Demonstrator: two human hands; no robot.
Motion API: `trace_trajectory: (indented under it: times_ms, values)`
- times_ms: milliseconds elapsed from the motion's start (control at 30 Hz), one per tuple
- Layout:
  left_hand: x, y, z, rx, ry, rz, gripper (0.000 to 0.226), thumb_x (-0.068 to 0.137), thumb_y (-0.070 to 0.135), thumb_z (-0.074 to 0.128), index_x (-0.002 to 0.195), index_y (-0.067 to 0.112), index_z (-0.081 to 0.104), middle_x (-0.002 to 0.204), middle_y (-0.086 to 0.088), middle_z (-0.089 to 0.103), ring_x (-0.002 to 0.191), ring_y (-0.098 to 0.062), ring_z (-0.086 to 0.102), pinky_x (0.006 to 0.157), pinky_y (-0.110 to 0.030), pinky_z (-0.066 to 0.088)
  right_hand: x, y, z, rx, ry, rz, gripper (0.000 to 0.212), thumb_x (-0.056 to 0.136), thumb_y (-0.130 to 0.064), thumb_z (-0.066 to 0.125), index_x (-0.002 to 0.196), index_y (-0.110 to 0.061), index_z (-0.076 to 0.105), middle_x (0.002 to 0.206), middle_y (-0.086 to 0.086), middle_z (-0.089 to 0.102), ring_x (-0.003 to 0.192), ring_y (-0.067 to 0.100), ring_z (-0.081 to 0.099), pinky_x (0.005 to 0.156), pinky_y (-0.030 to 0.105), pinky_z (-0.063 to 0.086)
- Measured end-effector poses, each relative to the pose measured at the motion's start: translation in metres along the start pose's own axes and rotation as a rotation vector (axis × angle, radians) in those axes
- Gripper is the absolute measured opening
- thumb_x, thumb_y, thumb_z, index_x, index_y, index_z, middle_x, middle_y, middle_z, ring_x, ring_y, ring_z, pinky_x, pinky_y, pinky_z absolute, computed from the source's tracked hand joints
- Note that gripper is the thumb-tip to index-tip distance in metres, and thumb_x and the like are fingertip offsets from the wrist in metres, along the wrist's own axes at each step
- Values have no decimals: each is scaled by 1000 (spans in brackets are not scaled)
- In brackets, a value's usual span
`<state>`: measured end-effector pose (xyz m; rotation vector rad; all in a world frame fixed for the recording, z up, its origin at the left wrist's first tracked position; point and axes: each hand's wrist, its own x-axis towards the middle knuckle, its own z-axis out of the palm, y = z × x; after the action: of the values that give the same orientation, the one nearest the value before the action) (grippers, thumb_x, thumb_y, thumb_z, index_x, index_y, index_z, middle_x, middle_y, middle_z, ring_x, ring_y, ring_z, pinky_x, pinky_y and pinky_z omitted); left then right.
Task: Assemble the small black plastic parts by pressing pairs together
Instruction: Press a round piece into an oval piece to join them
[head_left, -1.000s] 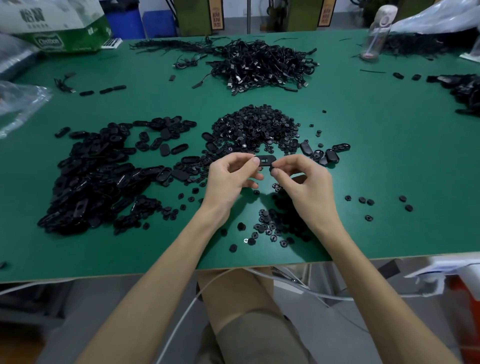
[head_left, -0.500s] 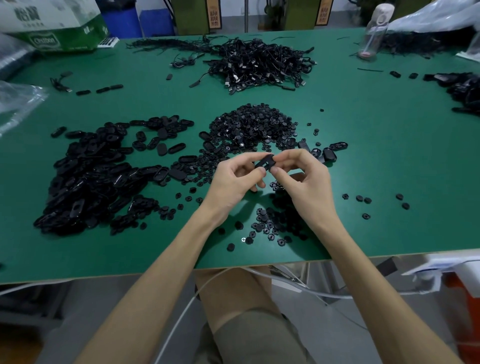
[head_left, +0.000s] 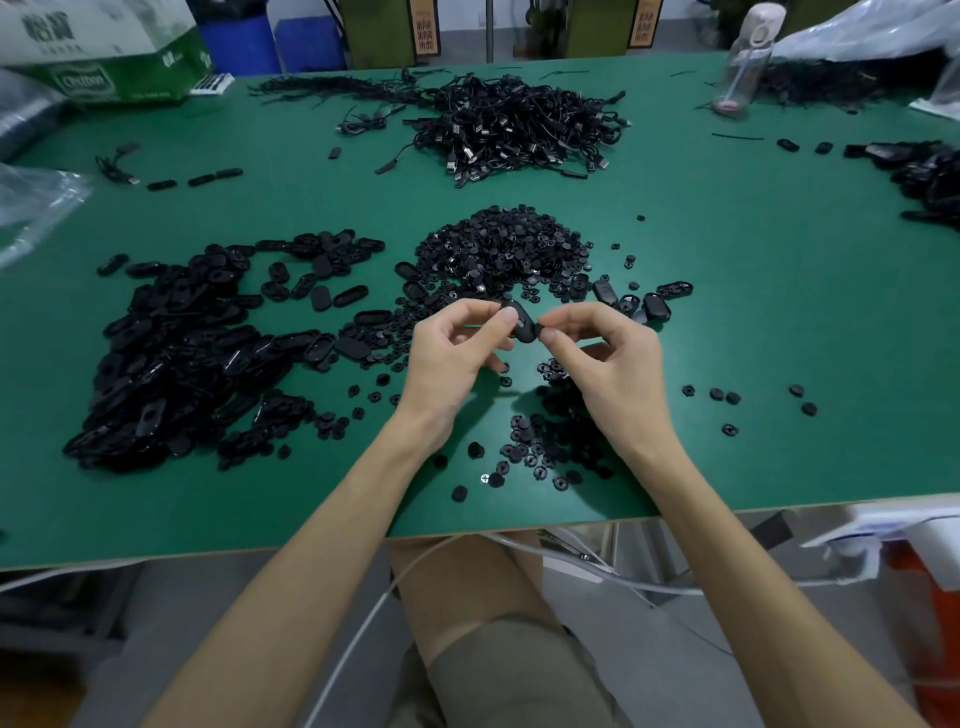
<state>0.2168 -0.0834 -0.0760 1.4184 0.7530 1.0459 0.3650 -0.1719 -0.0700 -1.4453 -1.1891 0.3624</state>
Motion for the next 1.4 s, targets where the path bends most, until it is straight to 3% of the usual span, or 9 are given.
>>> trace_trajectory:
  times_ms: [267, 533, 900, 1400]
  values:
    - [-3, 4, 2, -52, -57, -16, 12, 93, 11, 76, 101, 5, 69, 87, -10, 77, 74, -27, 75, 64, -32, 60, -2, -4, 0, 19, 21, 29, 12, 92, -13, 75, 103, -15, 71, 92, -7, 72, 85, 9, 67, 79, 26, 54]
    - [-4, 4, 3, -4, -71, -9, 17, 94, 5, 74, 109, -1, 69, 95, -13, 78, 81, -30, 77, 68, -32, 61, -2, -6, 0, -44, 6, 28, 7, 94, -14, 73, 98, -18, 77, 83, -11, 71, 80, 6, 65, 76, 27, 54]
    - [-3, 3, 4, 51, -96, -7, 6, 94, 7, 73, 101, 7, 73, 92, -10, 79, 81, -24, 77, 63, -26, 59, -2, -4, 3, -90, 71, 4, 15, 91, -10, 74, 102, -14, 65, 91, -9, 70, 82, 5, 65, 73, 13, 47]
    - [-3, 0, 5, 145, -112, 11, 10, 95, 6, 72, 104, 3, 69, 94, -16, 76, 80, -17, 74, 64, -25, 57, -4, 0, 7, -181, 67, -66, 18, 93, -9, 71, 99, -23, 62, 93, -6, 68, 83, 7, 62, 72, 12, 43]
